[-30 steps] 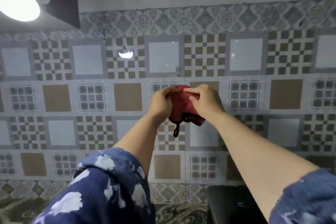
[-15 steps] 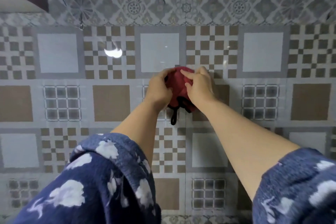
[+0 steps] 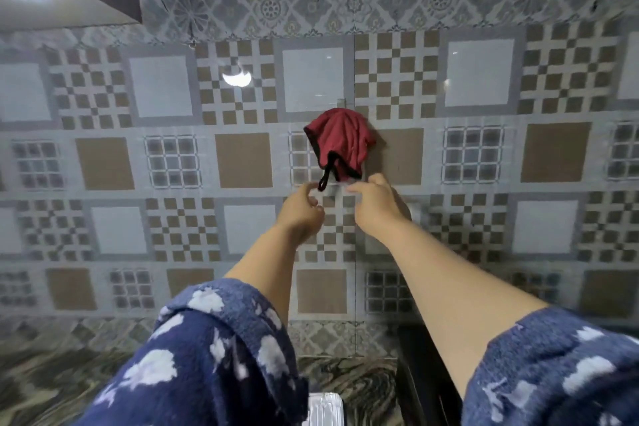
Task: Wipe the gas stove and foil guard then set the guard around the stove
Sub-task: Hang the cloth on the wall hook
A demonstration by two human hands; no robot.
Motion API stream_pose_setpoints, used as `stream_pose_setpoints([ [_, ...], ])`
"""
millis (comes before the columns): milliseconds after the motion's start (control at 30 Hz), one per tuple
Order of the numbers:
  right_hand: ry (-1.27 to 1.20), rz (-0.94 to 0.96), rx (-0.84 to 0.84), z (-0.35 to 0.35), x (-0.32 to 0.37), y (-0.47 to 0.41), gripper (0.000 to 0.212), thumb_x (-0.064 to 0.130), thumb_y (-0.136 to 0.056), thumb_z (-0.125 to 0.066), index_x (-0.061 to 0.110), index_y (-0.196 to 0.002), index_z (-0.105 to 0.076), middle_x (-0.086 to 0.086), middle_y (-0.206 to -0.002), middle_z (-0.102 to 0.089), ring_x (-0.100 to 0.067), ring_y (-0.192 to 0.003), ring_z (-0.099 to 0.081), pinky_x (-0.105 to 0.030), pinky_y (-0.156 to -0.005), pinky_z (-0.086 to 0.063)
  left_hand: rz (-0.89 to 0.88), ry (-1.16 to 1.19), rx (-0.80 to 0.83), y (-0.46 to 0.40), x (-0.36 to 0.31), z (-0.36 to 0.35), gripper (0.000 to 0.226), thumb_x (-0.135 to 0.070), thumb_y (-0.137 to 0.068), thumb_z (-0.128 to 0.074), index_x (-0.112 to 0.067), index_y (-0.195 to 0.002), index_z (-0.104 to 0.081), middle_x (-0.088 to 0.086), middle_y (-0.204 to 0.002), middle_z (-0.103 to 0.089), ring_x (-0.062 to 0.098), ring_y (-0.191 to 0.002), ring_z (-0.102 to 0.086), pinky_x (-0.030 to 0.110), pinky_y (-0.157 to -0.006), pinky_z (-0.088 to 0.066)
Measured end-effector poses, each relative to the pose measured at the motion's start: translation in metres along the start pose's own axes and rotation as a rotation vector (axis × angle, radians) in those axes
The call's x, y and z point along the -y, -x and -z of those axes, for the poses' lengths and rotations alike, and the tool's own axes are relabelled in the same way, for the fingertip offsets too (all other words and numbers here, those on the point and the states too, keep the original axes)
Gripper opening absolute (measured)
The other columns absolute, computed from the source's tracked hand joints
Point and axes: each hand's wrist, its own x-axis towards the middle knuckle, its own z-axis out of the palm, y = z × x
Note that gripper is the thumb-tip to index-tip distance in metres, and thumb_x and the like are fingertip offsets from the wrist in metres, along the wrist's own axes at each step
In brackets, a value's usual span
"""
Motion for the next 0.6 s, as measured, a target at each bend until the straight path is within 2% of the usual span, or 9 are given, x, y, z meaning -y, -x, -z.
stream_pose_setpoints([
  [33,0.077,-0.048,0.054,-0.001,-0.001,0.014,0.043,0.007,-0.087,-0.047,0.024,-0.125,-0.058,-0.008,-0.134,-0.047,-0.030,-0.111,-0.052,-0.035,-0.086,-0.046,0.036,-0.044,0.024,0.015,0.005,0.000,0.047,-0.009,-0.093,-0.040,-0.020,-0.138,-0.045,0.010,-0.123,-0.057,0.026,-0.098,-0.061,0.034,-0.080,-0.052],
  [100,0.143,-0.102,0.158,-0.006,-0.002,0.046,0.048,0.000,-0.087,-0.045,0.028,-0.122,-0.060,-0.005,-0.142,-0.044,-0.029,-0.111,-0.054,-0.036,-0.084,-0.049,0.071,-0.138,0.072,0.048,0.015,0.001,0.039,-0.011,-0.095,-0.038,-0.018,-0.130,-0.054,0.011,-0.130,-0.058,0.027,-0.109,-0.059,0.034,-0.089,-0.050],
  [200,0.167,-0.067,0.311,-0.017,-0.003,0.091,0.046,-0.002,-0.088,-0.047,0.028,-0.120,-0.063,-0.003,-0.138,-0.051,-0.027,-0.117,-0.055,-0.038,-0.094,-0.050,0.130,-0.235,0.146,0.094,0.024,0.003,0.037,-0.010,-0.094,-0.040,-0.019,-0.124,-0.061,0.010,-0.132,-0.059,0.025,-0.116,-0.057,0.032,-0.094,-0.047],
  [333,0.094,-0.035,0.510,-0.033,-0.001,0.157,0.041,0.002,-0.089,-0.052,0.027,-0.120,-0.063,0.000,-0.135,-0.056,-0.024,-0.123,-0.052,-0.038,-0.103,-0.044,0.243,-0.286,0.217,0.170,0.053,0.005,0.036,-0.009,-0.093,-0.044,-0.017,-0.123,-0.062,0.009,-0.131,-0.060,0.024,-0.119,-0.056,0.028,-0.099,-0.042],
  [500,0.097,0.038,0.791,-0.069,-0.004,0.255,0.039,0.006,-0.088,-0.052,0.025,-0.119,-0.064,-0.005,-0.135,-0.056,-0.024,-0.120,-0.055,-0.031,-0.096,-0.046,0.437,-0.292,0.267,0.276,0.097,0.008,0.037,-0.005,-0.089,-0.048,-0.012,-0.121,-0.064,0.012,-0.124,-0.065,0.024,-0.114,-0.060,0.023,-0.091,-0.043],
  [600,0.095,0.076,0.896,-0.090,0.000,0.301,0.040,0.007,-0.085,-0.054,0.027,-0.117,-0.064,-0.008,-0.137,-0.054,-0.022,-0.120,-0.055,-0.030,-0.094,-0.046,0.556,-0.273,0.264,0.331,0.126,0.016,0.038,-0.005,-0.089,-0.049,-0.014,-0.123,-0.061,0.010,-0.125,-0.064,0.024,-0.113,-0.060,0.026,-0.096,-0.044],
])
